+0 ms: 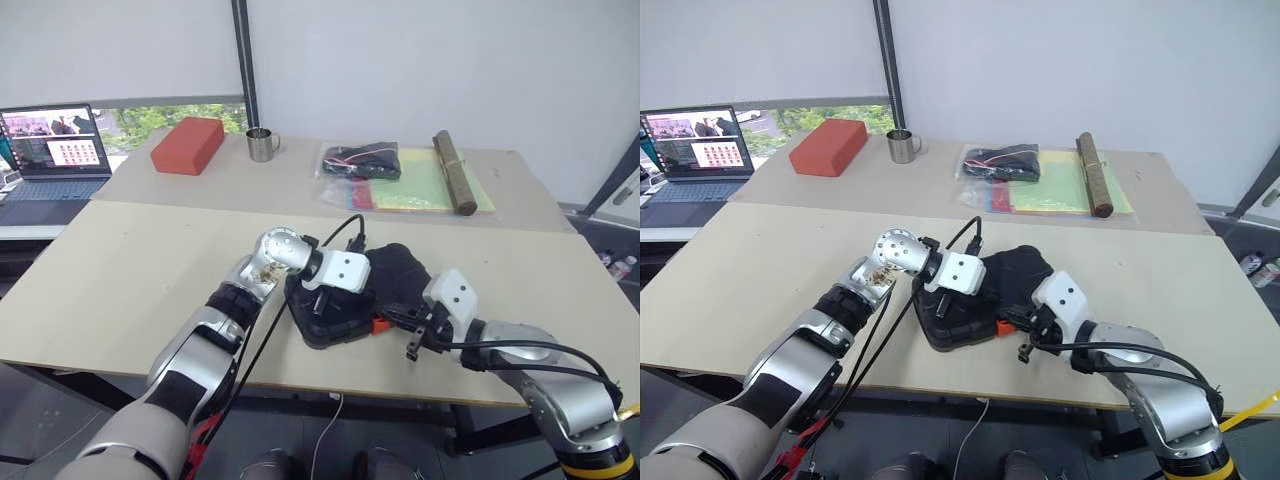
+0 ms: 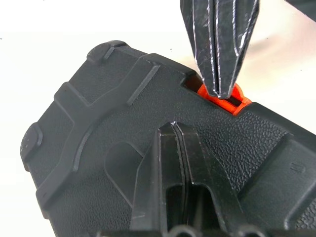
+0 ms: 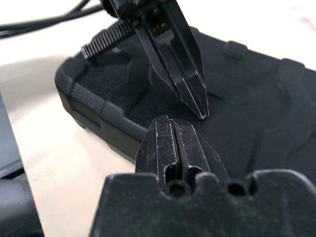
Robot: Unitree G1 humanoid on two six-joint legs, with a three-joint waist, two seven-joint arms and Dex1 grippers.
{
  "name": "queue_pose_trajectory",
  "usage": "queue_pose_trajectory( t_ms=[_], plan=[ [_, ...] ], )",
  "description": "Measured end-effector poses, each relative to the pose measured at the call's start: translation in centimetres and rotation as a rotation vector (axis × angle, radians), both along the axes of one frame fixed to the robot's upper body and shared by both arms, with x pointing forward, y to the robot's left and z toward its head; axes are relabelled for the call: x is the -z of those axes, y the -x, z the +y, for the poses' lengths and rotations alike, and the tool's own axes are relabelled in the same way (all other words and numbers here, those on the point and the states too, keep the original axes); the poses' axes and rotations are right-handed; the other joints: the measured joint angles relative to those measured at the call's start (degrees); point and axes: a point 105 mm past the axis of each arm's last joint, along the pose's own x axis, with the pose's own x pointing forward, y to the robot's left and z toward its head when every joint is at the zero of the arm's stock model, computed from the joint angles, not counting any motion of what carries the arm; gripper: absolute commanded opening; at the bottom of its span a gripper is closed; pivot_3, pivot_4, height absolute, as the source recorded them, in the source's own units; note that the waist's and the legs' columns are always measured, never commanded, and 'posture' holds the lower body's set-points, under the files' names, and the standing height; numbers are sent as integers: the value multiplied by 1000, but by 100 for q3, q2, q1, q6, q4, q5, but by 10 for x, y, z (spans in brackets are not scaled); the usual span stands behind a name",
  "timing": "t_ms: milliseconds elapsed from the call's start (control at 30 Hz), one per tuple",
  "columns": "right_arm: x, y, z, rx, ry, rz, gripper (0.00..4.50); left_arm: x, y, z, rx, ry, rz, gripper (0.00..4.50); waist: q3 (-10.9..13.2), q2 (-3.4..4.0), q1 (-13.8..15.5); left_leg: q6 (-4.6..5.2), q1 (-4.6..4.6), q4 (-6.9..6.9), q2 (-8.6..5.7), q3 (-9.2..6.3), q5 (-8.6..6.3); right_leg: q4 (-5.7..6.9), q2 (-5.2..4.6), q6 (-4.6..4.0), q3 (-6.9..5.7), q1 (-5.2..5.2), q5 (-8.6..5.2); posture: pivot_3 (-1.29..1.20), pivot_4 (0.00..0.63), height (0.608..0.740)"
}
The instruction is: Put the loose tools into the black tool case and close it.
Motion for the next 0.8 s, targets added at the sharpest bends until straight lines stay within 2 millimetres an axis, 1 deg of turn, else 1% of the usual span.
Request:
queue_pose_trajectory(
  t_ms=[33, 100, 133, 167, 200, 233, 300, 333, 367, 400, 433, 467, 500, 533, 567, 633, 667, 700, 767, 800],
  plan=[
    [0, 2, 0, -4, -18, 15, 0, 0, -1, 0, -5, 0, 5, 38, -1, -1, 0, 0, 0, 0, 0, 0, 0, 0, 0, -3, 0, 0, 2, 0, 150, 736],
    [-6, 6, -4, -4, -61, 35, 582, -3, -4, 2, -37, 17, 39, 550, -2, 0, -3, 3, -8, 1, 0, 0, 0, 0, -1, -1, 0, 3, 1, 0, 150, 736],
    [-10, 9, -8, -4, -68, 39, 813, -4, -5, 5, -69, 41, 92, 781, -2, -1, -3, 12, -14, 1, 0, 0, 4, 0, -1, 1, 0, 3, 0, 0, 150, 736],
    [-12, 13, -16, -5, -59, 51, 1154, -4, -8, 13, -115, 66, 162, 1125, -1, -1, -17, 32, -20, 1, 0, 0, 16, 0, 1, 14, 0, -4, -8, 0, 150, 736],
    [-13, 15, -22, 2, -50, 58, 1434, -5, -10, 20, -145, 75, 203, 1448, 0, -3, -22, 32, -20, 0, 1, 0, 17, 0, 2, 22, 0, -5, -13, 0, 150, 736],
    [-15, 18, -29, 5, -44, 64, 1847, -7, -12, 30, -178, 86, 248, 1861, 1, -4, -36, 31, -22, -1, 1, 0, 16, 1, 4, 22, 0, -7, -14, 0, 150, 736],
    [-21, 30, -46, -23, -15, 95, 2544, -15, -11, 65, -259, 111, 337, 2556, 10, 11, -98, 23, -27, -7, 0, 0, 14, 3, 8, 11, 4, -16, -10, 0, 150, 736],
    [-25, 33, -55, -18, 2, 100, 2795, -15, -11, 88, -313, 111, 381, 2863, 11, 12, -136, 16, -23, -9, 3, 0, 17, 6, 15, -6, 5, -13, -5, 0, 150, 736],
    [-31, 34, -62, -22, 5, 99, 3159, -19, -8, 104, -352, 124, 418, 3231, 14, 9, -150, 11, -21, -8, 7, 0, 17, 6, 20, -21, 5, -13, 1, 0, 150, 736],
    [-40, 39, -74, -41, 23, 112, 3554, -23, 4, 132, -398, 123, 483, 3646, 37, 24, -172, 9, -26, -10, 6, 0, 17, 6, 22, -23, 9, -20, 1, 0, 150, 736],
    [-43, 39, -78, -39, 26, 117, 3875, -25, 8, 141, -414, 125, 503, 4008, 48, 26, -169, 9, -26, -11, 6, 0, 17, 7, 23, -23, 9, -21, 0, 0, 150, 736],
    [-49, 41, -86, -43, 34, 126, 4198, -30, 16, 159, -454, 132, 544, 4380, 61, 26, -161, 7, -31, -9, 7, -3, 18, 7, 25, -21, 8, -23, -4, 0, 150, 736],
    [-55, 43, -92, -52, 40, 135, 4444, -35, 23, 172, -486, 143, 575, 4482, 76, 29, -145, 7, -34, -9, 6, -5, 18, 6, 24, -20, 8, -24, -5, 0, 150, 736],
    [-63, 49, -103, -70, 58, 165, 4444, -46, 37, 196, -549, 158, 622, 4482, 114, 35, -139, 7, -44, -9, 5, -6, 18, 3, 20, -18, 10, -32, -6, 0, 150, 736],
    [-70, 50, -112, -69, 55, 173, 4444, -58, 44, 210, -598, 185, 634, 4482, 120, 29, -108, 7, -49, -3, 4, -15, 18, 2, 19, -11, 4, -31, -10, 0, 150, 736],
    [-78, 54, -117, -95, 52, 182, 4444, -74, 55, 220, -625, 200, 630, 4482, 124, 34, -18, 10, -50, -2, -8, -26, 14, -6, 6, 25, -1, -21, -31, 0, 150, 736],
    [-81, 54, -119, -107, 54, 191, 4444, -77, 64, 225, -644, 200, 634, 4482, 129, 41, 7, -14, -50, -3, -11, -28, -6, -12, 0, 38, -2, -21, -39, 0, 150, 736],
    [-84, 54, -124, -116, 62, 199, 4444, -76, 73, 234, -682, 195, 648, 4482, 135, 51, 11, -24, -49, -4, -17, -29, -16, -15, -7, 40, 0, -16, -39, 0, 150, 736],
    [-84, 52, -131, -108, 62, 194, 4444, -71, 78, 240, -722, 215, 665, 4482, 138, 53, 50, -27, -46, -3, -24, -42, -19, -17, -11, 50, -4, -20, -46, 0, 150, 736],
    [-83, 51, -132, -112, 71, 187, 4444, -67, 80, 241, -734, 213, 669, 4482, 140, 55, 62, -33, -48, -4, -24, -43, -22, -21, -11, 51, -4, -19, -46, 0, 150, 736]
  ],
)
